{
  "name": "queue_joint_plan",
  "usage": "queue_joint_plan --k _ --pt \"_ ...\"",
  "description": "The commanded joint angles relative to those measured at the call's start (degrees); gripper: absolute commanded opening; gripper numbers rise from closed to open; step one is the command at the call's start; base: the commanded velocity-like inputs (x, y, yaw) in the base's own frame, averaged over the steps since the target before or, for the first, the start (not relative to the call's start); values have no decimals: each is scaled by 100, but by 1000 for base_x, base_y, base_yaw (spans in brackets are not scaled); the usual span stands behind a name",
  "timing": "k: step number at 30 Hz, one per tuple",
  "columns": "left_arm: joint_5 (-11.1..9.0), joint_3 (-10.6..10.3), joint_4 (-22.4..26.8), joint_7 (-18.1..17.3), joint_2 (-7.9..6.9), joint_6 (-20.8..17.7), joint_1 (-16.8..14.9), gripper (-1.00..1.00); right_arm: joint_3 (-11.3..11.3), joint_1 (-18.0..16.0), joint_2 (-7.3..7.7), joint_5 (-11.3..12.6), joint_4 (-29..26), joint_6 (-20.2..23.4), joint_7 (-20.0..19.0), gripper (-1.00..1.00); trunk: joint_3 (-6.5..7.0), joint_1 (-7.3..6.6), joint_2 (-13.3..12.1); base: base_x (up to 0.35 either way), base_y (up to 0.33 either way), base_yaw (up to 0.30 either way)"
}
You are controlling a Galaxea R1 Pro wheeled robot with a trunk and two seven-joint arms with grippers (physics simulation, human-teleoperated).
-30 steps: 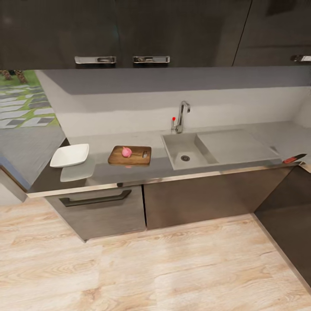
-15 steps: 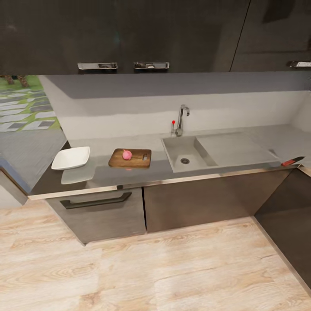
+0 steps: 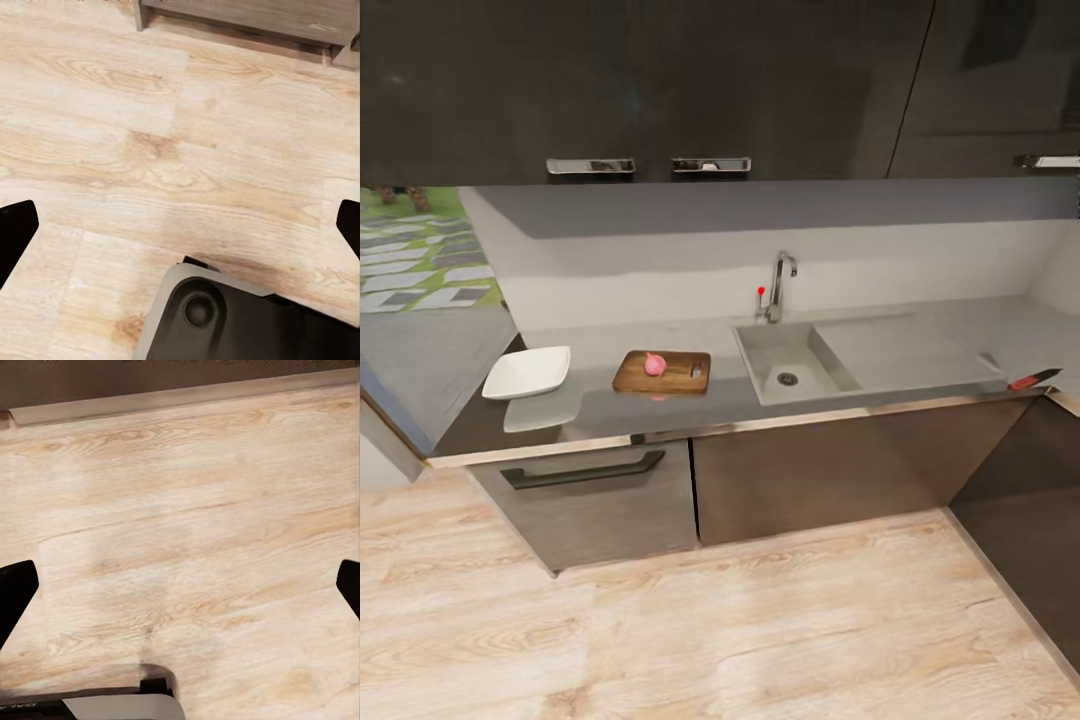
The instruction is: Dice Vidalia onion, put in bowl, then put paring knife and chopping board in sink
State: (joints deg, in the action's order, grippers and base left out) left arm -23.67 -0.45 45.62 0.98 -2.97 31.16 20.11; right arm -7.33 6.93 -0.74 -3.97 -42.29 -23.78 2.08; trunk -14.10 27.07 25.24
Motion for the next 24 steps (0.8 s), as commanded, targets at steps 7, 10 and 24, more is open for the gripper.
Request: queue_joint_plan --k 7,10,24 --pt "-14 -8 8 10 -2 4 2 100 -14 0 -5 -43 -7 -4 21 100 57 4 9 0 0 0" --pt "-14 -8 7 12 -2 4 2 100 -14 1 -5 -43 -7 -4 21 100 84 4 9 0 0 0" --pt "-14 -8 8 8 -2 4 2 100 -14 1 -5 -43 1 -147 21 100 212 4 9 104 -67 -66"
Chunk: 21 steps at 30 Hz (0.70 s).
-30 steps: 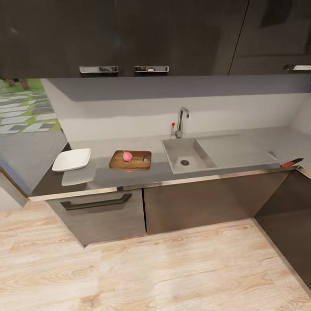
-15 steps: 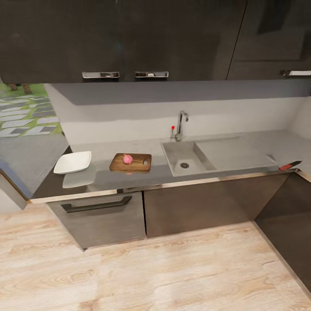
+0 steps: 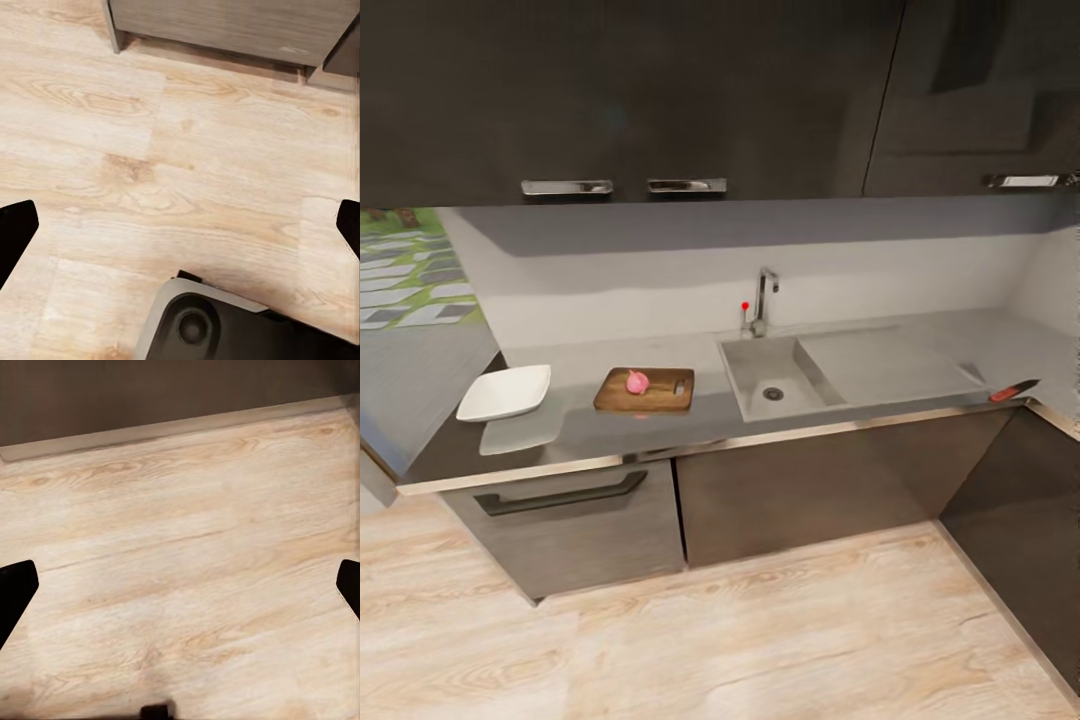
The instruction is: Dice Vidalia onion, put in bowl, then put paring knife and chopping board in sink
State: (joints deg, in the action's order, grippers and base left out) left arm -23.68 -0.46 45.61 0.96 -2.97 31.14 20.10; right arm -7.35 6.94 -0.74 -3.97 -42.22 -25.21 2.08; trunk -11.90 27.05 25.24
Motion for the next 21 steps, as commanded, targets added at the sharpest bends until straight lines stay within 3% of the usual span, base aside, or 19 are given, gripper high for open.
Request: queue_joint_plan --k 1,21 --pt "-13 -6 9 12 -2 6 2 100 -12 1 -5 -43 -6 -6 21 100 1 5 9 185 -130 -76" --pt "-13 -15 -44 16 3 6 2 100 -12 1 -5 -43 -6 -11 21 100 184 5 9 193 -136 -101"
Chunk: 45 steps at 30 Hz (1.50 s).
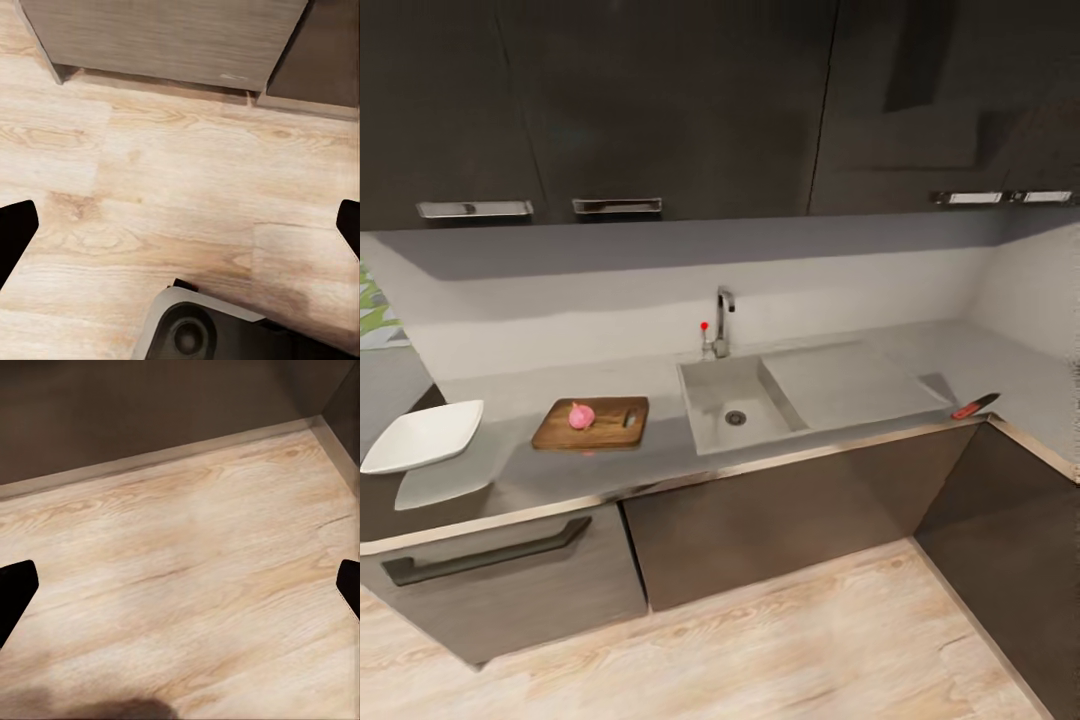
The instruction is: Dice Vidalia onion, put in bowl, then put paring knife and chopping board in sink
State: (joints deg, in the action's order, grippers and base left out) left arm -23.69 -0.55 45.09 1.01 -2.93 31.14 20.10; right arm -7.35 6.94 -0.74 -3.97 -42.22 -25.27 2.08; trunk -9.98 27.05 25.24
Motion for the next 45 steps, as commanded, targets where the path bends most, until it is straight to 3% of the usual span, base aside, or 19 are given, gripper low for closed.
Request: queue_joint_plan --k 1,10,45 --pt "-13 -5 9 10 -2 6 2 100 -12 0 -5 -43 -6 -4 21 100 1 5 9 194 -137 -115" --pt "-13 -6 9 9 -3 6 2 100 -12 0 -5 -43 -6 -4 21 100 83 5 9 147 -93 -115" --pt "-13 -7 2 5 3 6 2 100 -12 0 -5 -43 -3 -4 23 100 403 5 9 2 -1 -101"
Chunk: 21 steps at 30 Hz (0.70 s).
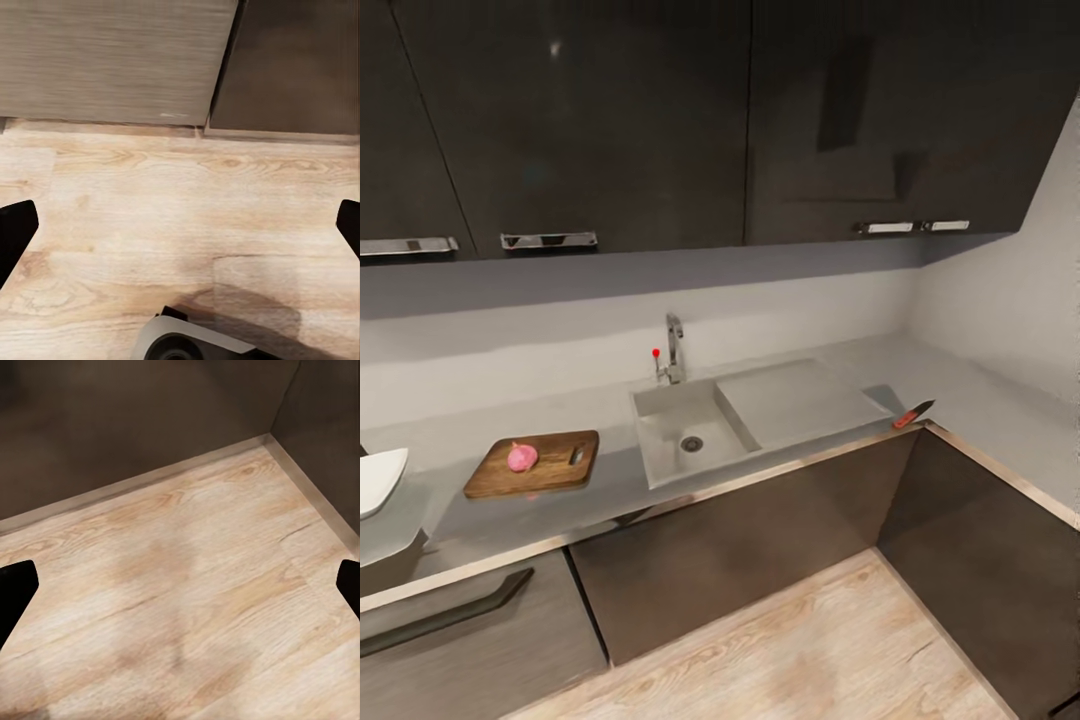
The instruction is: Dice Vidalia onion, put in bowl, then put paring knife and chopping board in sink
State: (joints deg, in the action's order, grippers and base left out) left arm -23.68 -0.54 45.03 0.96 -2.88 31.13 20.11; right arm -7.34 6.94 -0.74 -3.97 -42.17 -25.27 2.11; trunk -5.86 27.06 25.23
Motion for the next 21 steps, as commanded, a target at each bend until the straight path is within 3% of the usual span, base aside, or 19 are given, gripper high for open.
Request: queue_joint_plan --k 1,21 --pt "-14 -7 11 8 -2 7 2 100 -14 1 -5 -42 -7 -4 20 100 1 4 9 0 0 -69" --pt "-14 -8 -367 16 -14 5 5 100 -22 1 5 -47 77 -86 32 100 165 4 9 0 0 -38"
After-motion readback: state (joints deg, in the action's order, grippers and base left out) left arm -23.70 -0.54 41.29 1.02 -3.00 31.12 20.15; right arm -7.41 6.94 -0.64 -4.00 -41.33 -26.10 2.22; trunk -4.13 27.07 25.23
